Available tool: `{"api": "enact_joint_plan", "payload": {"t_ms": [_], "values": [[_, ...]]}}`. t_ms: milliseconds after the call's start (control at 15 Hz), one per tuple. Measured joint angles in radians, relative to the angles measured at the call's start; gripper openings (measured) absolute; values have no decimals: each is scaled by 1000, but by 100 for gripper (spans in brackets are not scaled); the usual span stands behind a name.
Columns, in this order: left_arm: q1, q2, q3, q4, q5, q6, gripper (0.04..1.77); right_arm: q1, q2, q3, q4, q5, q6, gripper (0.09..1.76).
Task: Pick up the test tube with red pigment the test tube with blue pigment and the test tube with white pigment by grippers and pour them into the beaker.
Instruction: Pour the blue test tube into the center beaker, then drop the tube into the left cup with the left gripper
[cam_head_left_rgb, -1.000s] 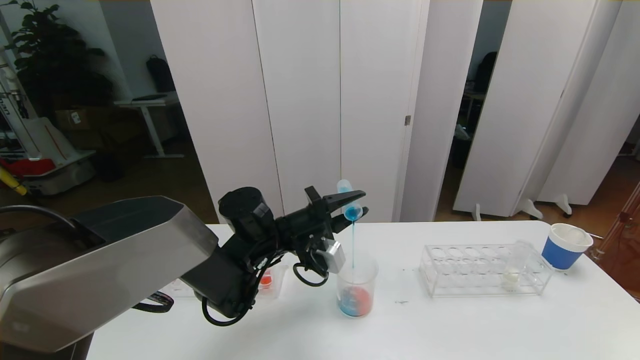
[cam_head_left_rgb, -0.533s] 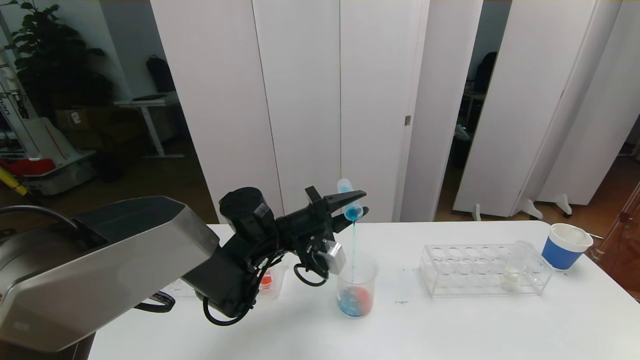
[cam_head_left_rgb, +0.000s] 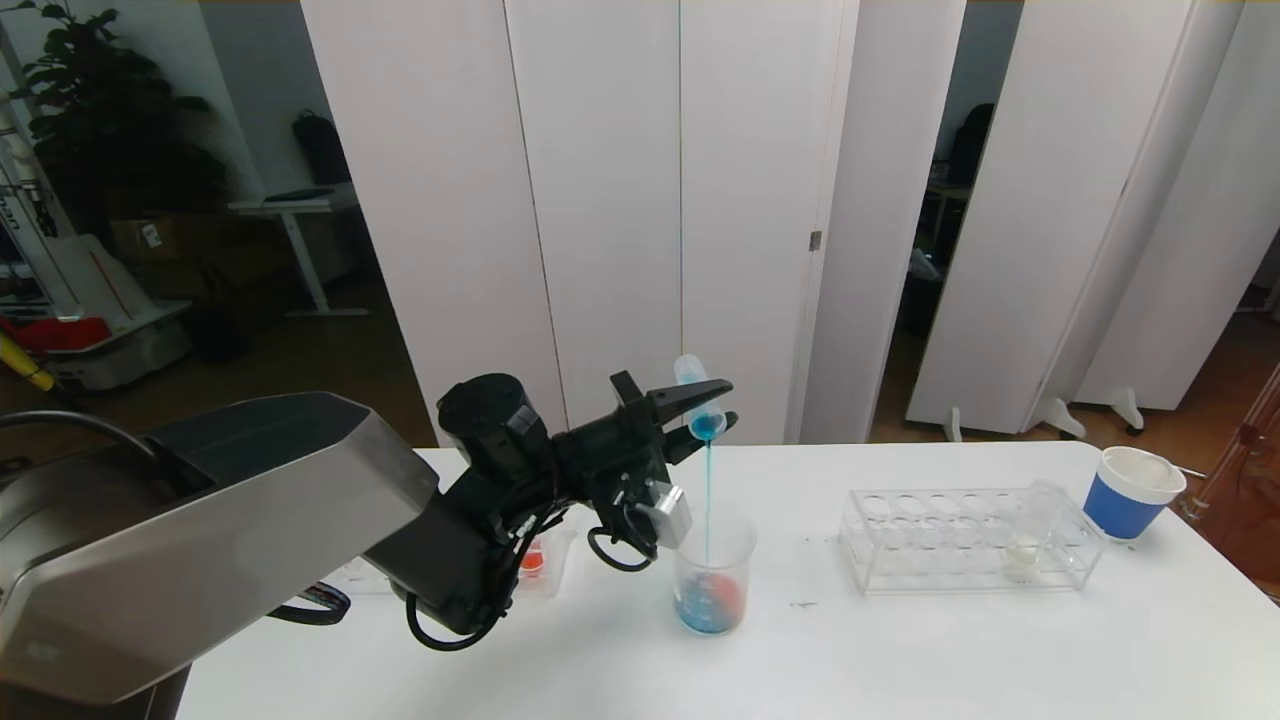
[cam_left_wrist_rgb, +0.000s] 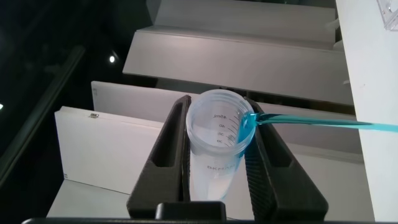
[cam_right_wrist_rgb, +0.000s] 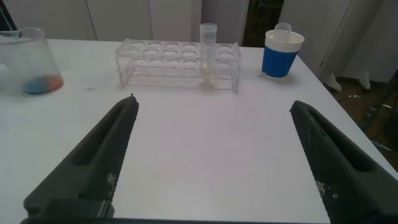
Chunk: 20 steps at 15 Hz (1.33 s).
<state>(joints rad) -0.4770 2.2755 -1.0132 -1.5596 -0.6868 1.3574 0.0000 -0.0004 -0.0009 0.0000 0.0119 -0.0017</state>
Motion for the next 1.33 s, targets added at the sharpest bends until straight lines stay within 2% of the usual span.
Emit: {"api": "enact_joint_plan", "payload": {"t_ms": [1333], "values": [[0, -1, -15, -1, -1, 5, 58, 0, 0, 0, 0, 0, 0, 175]]}}
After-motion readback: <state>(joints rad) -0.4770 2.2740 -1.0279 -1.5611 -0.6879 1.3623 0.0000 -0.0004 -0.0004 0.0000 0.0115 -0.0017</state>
